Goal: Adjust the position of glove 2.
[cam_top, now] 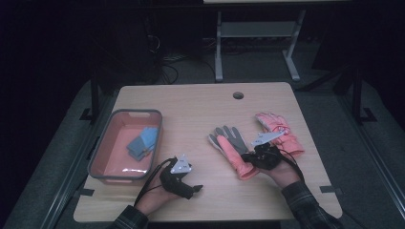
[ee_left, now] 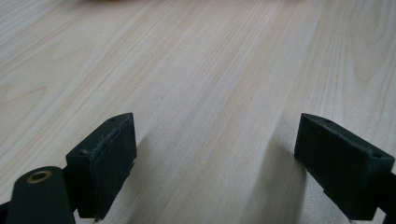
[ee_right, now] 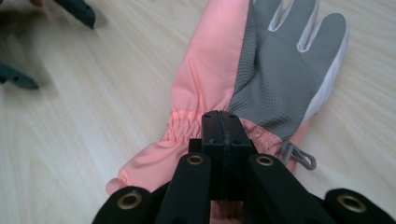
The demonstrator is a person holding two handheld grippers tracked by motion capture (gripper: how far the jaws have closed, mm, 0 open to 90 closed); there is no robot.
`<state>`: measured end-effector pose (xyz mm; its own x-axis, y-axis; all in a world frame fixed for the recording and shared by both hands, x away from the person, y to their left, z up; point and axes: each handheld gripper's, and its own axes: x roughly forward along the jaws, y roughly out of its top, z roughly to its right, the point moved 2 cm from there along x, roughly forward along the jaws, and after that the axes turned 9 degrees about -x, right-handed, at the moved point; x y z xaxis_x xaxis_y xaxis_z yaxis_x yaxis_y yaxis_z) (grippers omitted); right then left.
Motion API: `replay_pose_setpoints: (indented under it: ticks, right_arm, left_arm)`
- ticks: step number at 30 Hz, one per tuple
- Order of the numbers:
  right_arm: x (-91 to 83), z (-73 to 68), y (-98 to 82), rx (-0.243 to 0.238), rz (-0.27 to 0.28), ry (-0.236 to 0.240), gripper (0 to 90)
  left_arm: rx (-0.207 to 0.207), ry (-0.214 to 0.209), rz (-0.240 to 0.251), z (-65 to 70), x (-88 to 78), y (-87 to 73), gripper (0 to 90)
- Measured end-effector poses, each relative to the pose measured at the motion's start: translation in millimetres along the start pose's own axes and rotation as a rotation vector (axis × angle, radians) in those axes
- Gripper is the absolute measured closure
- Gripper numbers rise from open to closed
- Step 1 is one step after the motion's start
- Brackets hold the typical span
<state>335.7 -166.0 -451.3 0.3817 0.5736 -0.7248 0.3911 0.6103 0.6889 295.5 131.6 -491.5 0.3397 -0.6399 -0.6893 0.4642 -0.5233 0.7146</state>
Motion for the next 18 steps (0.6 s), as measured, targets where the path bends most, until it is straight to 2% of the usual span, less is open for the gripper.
replay_pose_setpoints:
  ticks: [7, 10, 18]
  right_arm:
    - [-16.9, -4.9, -17.5, -0.002, 0.01, 0.011, 89.0]
    - [-27.6, -11.0, -28.1, -0.014, 0.003, 0.03, 89.0]
    - [-40.3, -21.9, -41.8, -0.035, 0.003, 0.052, 88.8]
  left_arm:
    - [0.0, 0.002, -0.005, -0.3, -0.4, -0.3, 12.3]
    - [-0.004, 0.002, -0.002, -0.1, -0.2, -0.3, 12.3]
    - [0.0, 0.004, -0.004, -0.4, -0.5, -0.5, 12.3]
